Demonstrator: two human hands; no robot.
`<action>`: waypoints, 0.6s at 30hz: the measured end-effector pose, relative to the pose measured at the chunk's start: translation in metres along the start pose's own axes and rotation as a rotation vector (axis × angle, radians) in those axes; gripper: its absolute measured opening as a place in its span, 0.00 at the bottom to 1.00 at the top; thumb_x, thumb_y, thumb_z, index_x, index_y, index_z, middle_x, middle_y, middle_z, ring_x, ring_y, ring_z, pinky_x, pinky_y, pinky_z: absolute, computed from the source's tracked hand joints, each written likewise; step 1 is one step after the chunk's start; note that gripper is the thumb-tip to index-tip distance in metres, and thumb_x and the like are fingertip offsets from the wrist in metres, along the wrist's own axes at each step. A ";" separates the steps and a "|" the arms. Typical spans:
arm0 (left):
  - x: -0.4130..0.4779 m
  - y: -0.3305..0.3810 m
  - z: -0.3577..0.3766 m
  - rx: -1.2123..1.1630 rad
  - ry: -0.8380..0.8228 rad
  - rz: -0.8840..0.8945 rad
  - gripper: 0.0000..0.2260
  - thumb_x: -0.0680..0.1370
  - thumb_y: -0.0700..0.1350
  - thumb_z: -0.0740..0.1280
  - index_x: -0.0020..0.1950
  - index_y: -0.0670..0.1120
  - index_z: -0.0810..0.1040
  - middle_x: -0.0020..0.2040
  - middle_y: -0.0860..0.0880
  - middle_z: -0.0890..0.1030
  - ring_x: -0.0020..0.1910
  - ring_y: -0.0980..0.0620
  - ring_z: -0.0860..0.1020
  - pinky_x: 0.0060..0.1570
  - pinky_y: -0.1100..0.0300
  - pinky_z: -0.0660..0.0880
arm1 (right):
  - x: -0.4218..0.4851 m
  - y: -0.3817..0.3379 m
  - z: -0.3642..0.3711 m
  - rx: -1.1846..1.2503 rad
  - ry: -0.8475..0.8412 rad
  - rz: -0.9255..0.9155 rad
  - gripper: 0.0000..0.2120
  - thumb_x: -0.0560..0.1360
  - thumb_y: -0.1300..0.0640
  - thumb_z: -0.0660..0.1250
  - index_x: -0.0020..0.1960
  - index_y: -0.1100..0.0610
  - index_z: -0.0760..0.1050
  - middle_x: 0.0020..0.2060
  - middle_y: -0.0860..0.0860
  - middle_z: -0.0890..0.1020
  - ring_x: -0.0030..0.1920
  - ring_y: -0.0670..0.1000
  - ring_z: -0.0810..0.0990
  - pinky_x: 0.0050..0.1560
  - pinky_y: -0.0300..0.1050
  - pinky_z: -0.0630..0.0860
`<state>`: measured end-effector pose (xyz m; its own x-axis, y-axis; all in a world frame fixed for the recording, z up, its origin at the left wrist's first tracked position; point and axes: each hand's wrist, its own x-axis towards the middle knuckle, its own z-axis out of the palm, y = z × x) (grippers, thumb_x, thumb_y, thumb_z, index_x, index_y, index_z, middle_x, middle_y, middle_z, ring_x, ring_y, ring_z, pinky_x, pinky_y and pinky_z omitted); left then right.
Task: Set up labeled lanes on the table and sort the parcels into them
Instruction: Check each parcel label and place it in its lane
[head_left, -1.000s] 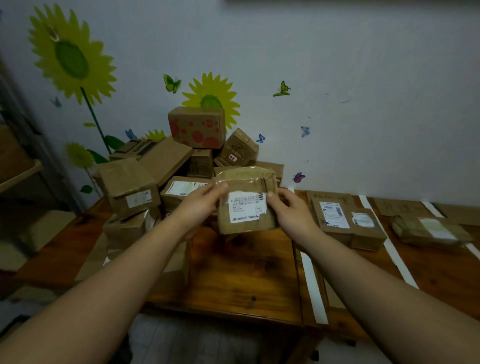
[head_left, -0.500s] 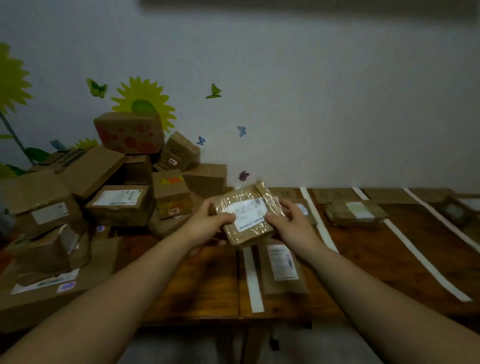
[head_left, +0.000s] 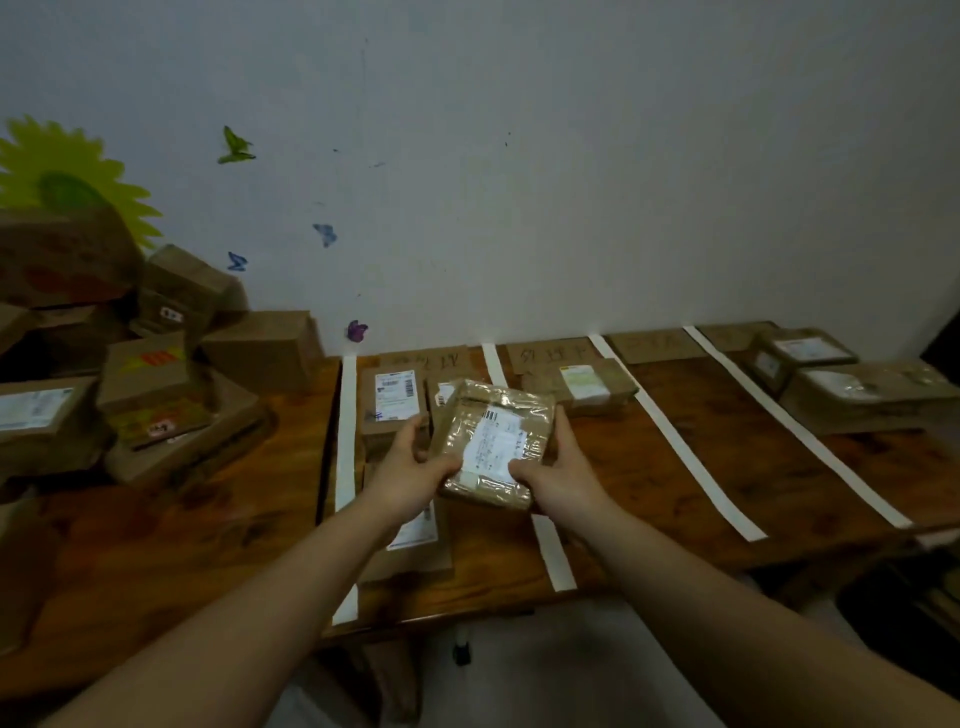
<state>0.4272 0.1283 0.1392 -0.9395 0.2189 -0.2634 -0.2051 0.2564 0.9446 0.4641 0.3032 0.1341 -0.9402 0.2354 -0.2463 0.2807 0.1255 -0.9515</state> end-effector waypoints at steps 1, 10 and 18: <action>0.003 -0.003 0.001 0.009 -0.022 -0.002 0.25 0.76 0.43 0.68 0.69 0.57 0.62 0.59 0.47 0.77 0.51 0.51 0.79 0.47 0.58 0.77 | 0.006 0.004 0.002 -0.042 0.014 -0.013 0.43 0.73 0.62 0.68 0.74 0.34 0.49 0.69 0.51 0.69 0.64 0.56 0.74 0.55 0.56 0.79; 0.053 -0.011 -0.001 0.013 -0.119 -0.026 0.30 0.75 0.39 0.68 0.74 0.51 0.59 0.65 0.47 0.73 0.52 0.52 0.79 0.46 0.59 0.79 | 0.050 0.021 0.006 -0.072 0.062 -0.010 0.37 0.75 0.62 0.66 0.74 0.37 0.54 0.71 0.51 0.68 0.66 0.56 0.73 0.54 0.56 0.80; 0.094 -0.012 0.055 0.144 -0.197 -0.035 0.37 0.73 0.41 0.71 0.76 0.54 0.55 0.71 0.48 0.67 0.68 0.47 0.68 0.56 0.56 0.72 | 0.088 0.032 -0.044 -0.098 0.143 0.066 0.28 0.78 0.60 0.62 0.75 0.48 0.57 0.65 0.52 0.75 0.57 0.52 0.79 0.48 0.47 0.81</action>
<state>0.3561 0.1974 0.0921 -0.8579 0.3832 -0.3423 -0.1824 0.3957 0.9001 0.3986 0.3702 0.0902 -0.8840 0.3802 -0.2719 0.3646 0.1971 -0.9101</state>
